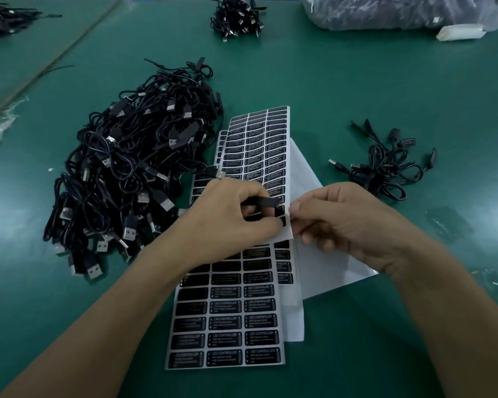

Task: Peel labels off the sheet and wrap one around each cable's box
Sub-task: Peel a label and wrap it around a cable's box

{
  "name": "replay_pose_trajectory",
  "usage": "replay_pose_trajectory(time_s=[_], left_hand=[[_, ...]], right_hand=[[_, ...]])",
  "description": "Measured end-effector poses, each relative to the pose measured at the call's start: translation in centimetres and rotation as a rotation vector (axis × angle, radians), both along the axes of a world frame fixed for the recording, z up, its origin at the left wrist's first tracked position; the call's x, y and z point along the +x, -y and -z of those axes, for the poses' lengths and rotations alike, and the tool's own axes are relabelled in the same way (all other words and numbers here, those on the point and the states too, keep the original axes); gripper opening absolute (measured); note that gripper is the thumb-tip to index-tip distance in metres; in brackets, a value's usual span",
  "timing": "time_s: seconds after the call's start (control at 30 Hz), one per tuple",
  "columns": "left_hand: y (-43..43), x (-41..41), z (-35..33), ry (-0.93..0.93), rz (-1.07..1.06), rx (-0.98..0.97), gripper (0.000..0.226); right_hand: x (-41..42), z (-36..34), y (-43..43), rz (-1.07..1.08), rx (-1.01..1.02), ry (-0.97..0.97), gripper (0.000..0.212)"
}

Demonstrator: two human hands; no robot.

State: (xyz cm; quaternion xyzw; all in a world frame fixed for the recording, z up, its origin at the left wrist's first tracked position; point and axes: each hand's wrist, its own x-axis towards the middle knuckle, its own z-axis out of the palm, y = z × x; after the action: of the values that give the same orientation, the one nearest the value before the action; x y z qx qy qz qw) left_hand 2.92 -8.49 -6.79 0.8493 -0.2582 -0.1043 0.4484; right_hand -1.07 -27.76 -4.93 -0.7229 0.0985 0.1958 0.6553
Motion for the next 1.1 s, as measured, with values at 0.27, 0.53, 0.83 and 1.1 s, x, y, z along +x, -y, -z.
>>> replay_pose_trajectory(time_s=[0.27,0.53,0.83,1.1], left_hand=[[0.19,-0.28,0.04,-0.006,0.034,-0.025,0.033],[0.84,-0.50,0.22,-0.038,0.008,-0.019,0.024],[0.38,-0.08,0.03,-0.146,0.034,-0.033,0.016],[0.42,-0.08,-0.03,-0.167,0.032,-0.009,0.014]], right_hand=[[0.13,0.55,-0.37,0.020,-0.082,0.031,0.022],[0.10,0.65,-0.61,0.050,-0.095,0.015,0.021],[0.06,0.58,-0.67,0.064,-0.078,0.000,0.022],[-0.04,0.53,-0.86,0.066,-0.085,-0.010,0.019]])
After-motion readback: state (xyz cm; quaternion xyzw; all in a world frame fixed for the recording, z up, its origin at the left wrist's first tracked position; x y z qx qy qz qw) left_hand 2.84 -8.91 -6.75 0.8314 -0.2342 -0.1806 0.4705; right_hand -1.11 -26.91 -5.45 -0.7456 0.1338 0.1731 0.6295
